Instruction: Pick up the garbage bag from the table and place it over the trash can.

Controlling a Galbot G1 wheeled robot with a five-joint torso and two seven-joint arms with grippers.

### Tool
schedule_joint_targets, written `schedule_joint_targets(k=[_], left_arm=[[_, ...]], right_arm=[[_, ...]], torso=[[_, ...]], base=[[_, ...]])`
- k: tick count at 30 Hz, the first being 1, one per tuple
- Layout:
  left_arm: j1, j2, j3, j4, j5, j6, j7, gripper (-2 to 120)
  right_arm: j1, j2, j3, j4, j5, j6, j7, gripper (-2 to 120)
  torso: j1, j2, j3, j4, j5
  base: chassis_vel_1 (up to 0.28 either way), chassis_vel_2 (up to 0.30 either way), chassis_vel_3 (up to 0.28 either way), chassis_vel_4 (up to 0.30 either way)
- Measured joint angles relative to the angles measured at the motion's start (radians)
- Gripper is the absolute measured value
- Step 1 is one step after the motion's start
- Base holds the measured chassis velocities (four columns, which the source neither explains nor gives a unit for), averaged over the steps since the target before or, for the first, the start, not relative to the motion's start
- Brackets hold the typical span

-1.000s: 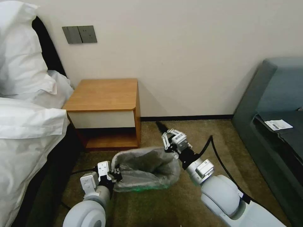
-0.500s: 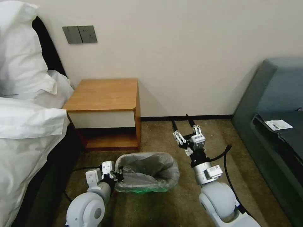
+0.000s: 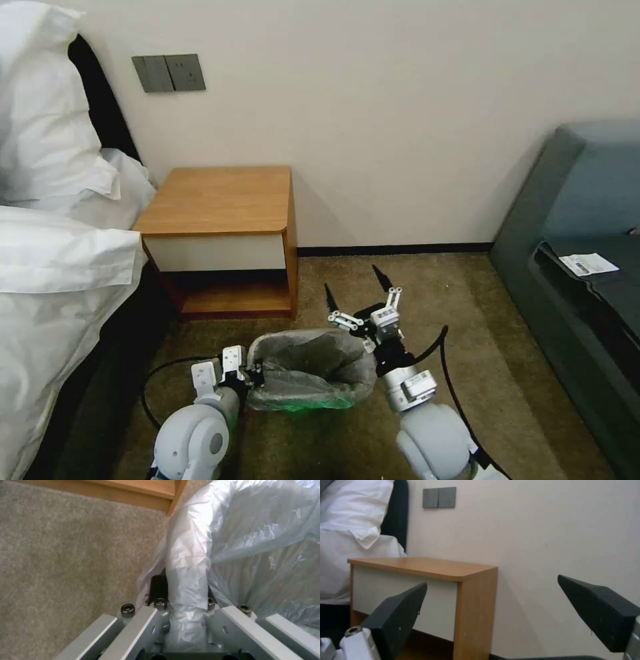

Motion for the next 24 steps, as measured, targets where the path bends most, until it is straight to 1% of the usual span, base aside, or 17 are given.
schedule_joint_targets(k=[4,5,7,8,11,12,13,16,17,19,20,21,22,23,24], left_arm=[[-0.004,-0.008,0.002,0.007,0.006,-0.001,0.002,3],[-0.002,-0.009,0.004,0.007,0.009,-0.001,0.003,5],[0.002,-0.009,0.005,0.006,0.013,-0.002,0.005,13],[0.002,-0.009,0.005,0.006,0.013,-0.002,0.005,13],[0.005,-0.009,0.004,0.003,0.016,-0.004,0.006,28],[0.006,-0.009,0.003,0.002,0.017,-0.007,0.006,31],[0.006,-0.009,0.003,0.002,0.017,-0.007,0.006,31],[0.01,-0.006,0.001,0.0,0.02,-0.027,0.016,47],[0.01,-0.006,0.001,0.0,0.02,-0.027,0.016,47],[0.01,-0.006,0.001,-0.002,0.029,-0.041,0.024,57],[0.01,-0.006,0.001,-0.004,0.032,-0.044,0.024,59],[0.01,-0.007,0.001,-0.007,0.039,-0.05,0.025,65],[0.01,-0.007,0.001,-0.007,0.039,-0.05,0.025,65],[0.011,-0.007,0.001,-0.009,0.041,-0.052,0.025,71],[0.013,-0.007,0.001,-0.013,0.043,-0.054,0.026,74]], right_arm=[[0.0,0.009,-0.002,-0.005,-0.007,0.004,0.0,100],[-0.002,0.012,-0.003,-0.007,-0.01,0.005,0.0,100],[-0.006,0.013,-0.004,-0.008,-0.015,0.009,0.0,100],[-0.006,0.013,-0.004,-0.008,-0.015,0.009,0.0,100],[-0.01,0.014,-0.004,-0.011,-0.026,0.018,-0.001,100],[-0.012,0.014,-0.004,-0.011,-0.027,0.019,-0.001,100],[-0.012,0.014,-0.004,-0.011,-0.027,0.019,-0.001,100],[-0.01,0.017,-0.009,-0.009,-0.029,0.019,-0.004,100],[-0.01,0.017,-0.009,-0.009,-0.029,0.019,-0.004,100],[-0.006,0.018,-0.012,-0.013,-0.032,0.02,-0.004,100],[-0.006,0.019,-0.014,-0.013,-0.032,0.02,-0.005,100],[-0.005,0.02,-0.016,-0.013,-0.033,0.02,-0.005,100],[-0.005,0.02,-0.016,-0.013,-0.033,0.02,-0.005,100],[-0.005,0.021,-0.016,-0.013,-0.033,0.02,-0.005,100],[-0.005,0.023,-0.017,-0.013,-0.033,0.02,-0.005,100]], torso=[[0.0,0.0,0.0,0.0,0.0],[0.0,0.0,0.0,0.0,0.0001],[0.0,0.0,0.0,0.0,0.0001],[0.0,0.0,0.0,0.0,0.0001],[0.0,0.0,0.0,-0.0001,0.0],[0.0,0.0,0.0,-0.0001,-0.0001],[0.0,0.0,0.0,-0.0001,-0.0001],[0.0,0.0,0.0,-0.0001,-0.0002],[0.0,0.0,0.0,-0.0001,-0.0002],[0.0,0.0,0.0,-0.0001,-0.0001],[0.0,0.0,0.0,-0.0001,-0.0001],[0.0,0.0,0.0,-0.0001,0.0],[0.0,0.0,0.0,-0.0001,0.0],[0.0,0.0,0.0,-0.0001,0.0],[0.0,0.0,0.0,-0.0001,0.0]], base=[[0.0,0.0,0.0,0.0],[0.0,0.0,0.0,0.0],[0.0,0.0,0.0,0.0],[0.0,0.0,0.0,0.0],[0.0,0.0,0.0,0.0],[0.0,0.0,0.0,0.0],[0.0,0.0,0.0,0.0],[0.0,0.0,0.0,0.0],[0.0,0.0,0.0,0.0],[0.0,0.0,0.0,0.0],[0.0,0.0,0.0,0.0],[0.0,0.0,0.0,0.0],[0.0,0.0,0.0,0.0],[0.0,0.0,0.0,0.0],[0.0,0.0,0.0,0.0]])
